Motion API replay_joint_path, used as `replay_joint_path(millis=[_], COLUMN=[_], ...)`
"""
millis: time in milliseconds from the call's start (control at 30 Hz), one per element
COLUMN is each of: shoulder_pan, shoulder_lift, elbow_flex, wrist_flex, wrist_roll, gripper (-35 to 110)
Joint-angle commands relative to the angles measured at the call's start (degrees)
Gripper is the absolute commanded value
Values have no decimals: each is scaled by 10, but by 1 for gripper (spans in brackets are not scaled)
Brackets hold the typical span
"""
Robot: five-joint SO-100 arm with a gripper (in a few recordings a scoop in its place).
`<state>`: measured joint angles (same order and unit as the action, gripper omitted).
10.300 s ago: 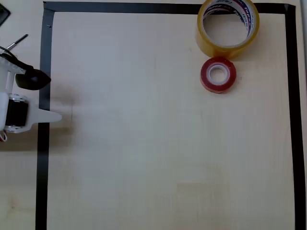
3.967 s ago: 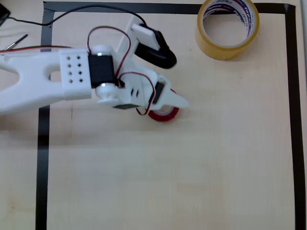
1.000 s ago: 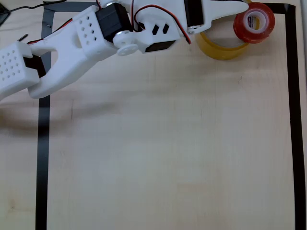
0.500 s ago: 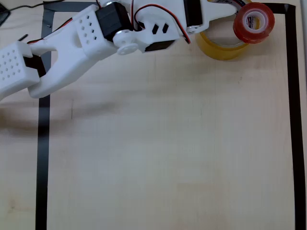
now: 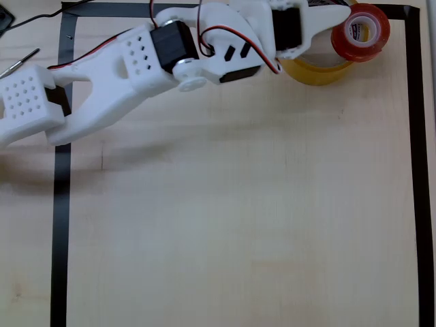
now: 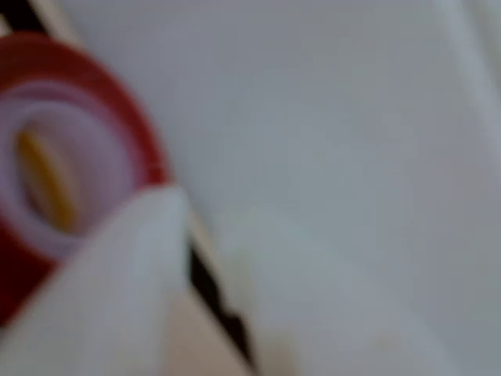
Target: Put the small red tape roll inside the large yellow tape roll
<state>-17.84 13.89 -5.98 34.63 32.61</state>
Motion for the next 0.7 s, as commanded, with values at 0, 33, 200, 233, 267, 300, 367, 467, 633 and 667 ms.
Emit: replay_joint_path(millis=[0, 33, 200, 233, 267, 300, 367, 467, 633, 667], shoulder_pan=[17, 18, 16, 16, 17, 18, 20, 19, 4, -2], shoulder_lift=[46, 46, 46, 45, 44, 43, 43, 47, 47, 42], elbow_flex=[-79, -79, -79, -79, -79, -79, -79, -79, -80, -80], wrist_flex=[-20, -21, -39, -40, -40, -38, -26, -12, 17, 18], wrist_roll=[92, 104, 156, 171, 195, 214, 237, 264, 282, 282], gripper=[0, 0, 0, 0, 0, 0, 0, 0, 0, 0])
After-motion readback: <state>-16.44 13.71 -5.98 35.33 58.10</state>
